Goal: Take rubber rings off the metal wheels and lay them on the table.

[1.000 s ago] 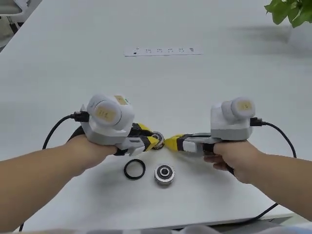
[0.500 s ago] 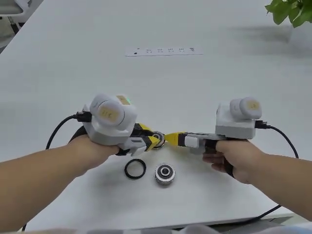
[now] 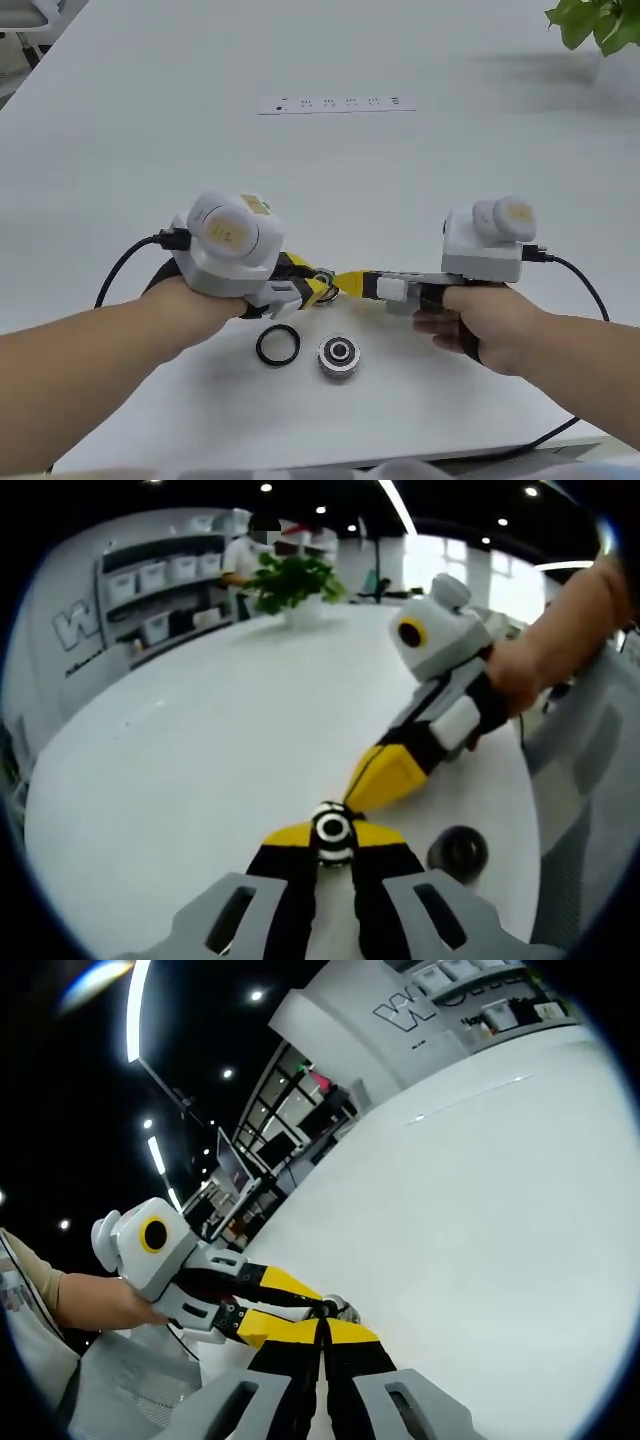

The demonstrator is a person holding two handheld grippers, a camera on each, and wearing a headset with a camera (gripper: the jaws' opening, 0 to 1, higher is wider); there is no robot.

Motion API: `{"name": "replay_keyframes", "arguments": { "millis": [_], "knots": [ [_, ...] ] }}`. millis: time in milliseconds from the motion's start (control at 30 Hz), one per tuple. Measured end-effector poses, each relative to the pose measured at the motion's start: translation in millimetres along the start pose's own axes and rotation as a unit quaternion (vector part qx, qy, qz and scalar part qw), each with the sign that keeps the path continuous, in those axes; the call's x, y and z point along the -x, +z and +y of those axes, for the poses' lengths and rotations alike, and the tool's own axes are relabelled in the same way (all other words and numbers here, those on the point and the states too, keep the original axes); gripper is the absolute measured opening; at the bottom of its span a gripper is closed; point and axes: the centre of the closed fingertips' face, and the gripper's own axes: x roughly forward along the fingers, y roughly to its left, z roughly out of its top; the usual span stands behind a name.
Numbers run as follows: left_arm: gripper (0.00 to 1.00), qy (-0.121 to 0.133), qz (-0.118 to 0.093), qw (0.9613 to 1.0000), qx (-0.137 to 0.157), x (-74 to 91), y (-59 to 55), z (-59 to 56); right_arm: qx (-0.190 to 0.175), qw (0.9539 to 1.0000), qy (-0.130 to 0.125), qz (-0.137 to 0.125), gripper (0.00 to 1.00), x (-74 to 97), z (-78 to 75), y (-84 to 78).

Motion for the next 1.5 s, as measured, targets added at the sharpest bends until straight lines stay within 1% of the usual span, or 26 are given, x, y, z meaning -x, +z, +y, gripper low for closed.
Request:
{"name": "replay_keyframes", "arguments": {
  "millis": [67,133,167,200,233,367,433,567,667,767,833,933,1133,1333,1400,1500],
  "knots": [
    [0.12,0.0,0.0,1.0,-0.002,-0.2,0.0,-0.5,0.0,1.0,0.004,0.001,0.0,-0.4,1.2,-0.1],
    [0.12,0.0,0.001,1.0,-0.008,-0.4,-0.1,-1.0,-0.002,0.9999,0.012,0.001,0.0,-1.3,5.8,-0.4],
    [0.12,0.001,0.0,1.0,-0.008,-0.9,0.0,-1.0,0.0,0.9994,0.036,-0.002,0.0,-3.4,15.2,0.8],
    [0.12,0.002,0.0,1.0,-0.01,-1.0,-0.1,-0.3,-0.001,0.9998,0.02,0.005,0.0,-4.0,12.2,-1.8],
    [0.12,0.002,-0.001,1.0,-0.009,-1.6,-0.7,1.1,0.003,0.9998,0.02,0.003,0.0,-2.7,12.7,-1.0],
    [0.12,0.001,-0.002,1.0,-0.007,-1.8,-0.2,1.9,-0.004,0.9996,0.027,0.002,0.0,-1.4,14.7,-0.8],
    [0.12,0.001,-0.004,1.0,-0.004,-1.9,-0.5,2.1,-0.01,0.9994,0.032,0.002,0.0,-0.7,15.7,-0.5],
    [0.12,0.0,-0.009,1.0,0.001,-1.8,-0.1,1.7,-0.016,0.9984,0.055,0.003,0.0,1.0,21.9,0.1],
    [0.12,-0.001,-0.009,1.0,0.001,-1.9,0.2,1.3,-0.026,0.9976,0.065,0.003,0.0,3.4,25.4,-1.0],
    [0.12,-0.001,-0.008,1.0,0.002,-2.1,0.4,1.3,-0.025,0.9978,0.061,0.003,0.0,3.9,24.9,-1.6],
    [0.12,0.0,-0.008,1.0,0.005,-2.3,0.1,2.2,-0.02,0.9988,0.044,0.004,0.0,2.5,20.2,-1.9],
    [0.12,-0.001,-0.009,0.9999,0.008,-2.4,-0.1,2.2,-0.017,0.9994,0.028,0.002,0.0,1.3,15.4,-1.3],
    [0.13,0.0,-0.008,0.9999,0.008,-2.6,0.0,2.2,-0.018,0.9996,0.022,0.0,0.0,1.7,13.5,0.2],
    [0.14,-0.008,-0.008,0.9999,0.004,-2.1,-0.2,0.6,-0.019,0.9996,0.022,-0.003,0.0,2.2,12.3,2.1],
    [0.14,-0.01,-0.008,0.9999,0.002,-0.8,-0.2,0.0,-0.02,0.9995,0.023,-0.006,0.0,2.4,10.8,4.2],
    [0.17,-0.013,-0.01,0.9999,0.002,2.3,0.8,-1.4,-0.022,0.9994,0.025,-0.008,0.0,2.8,12.4,4.4]
  ]
}}
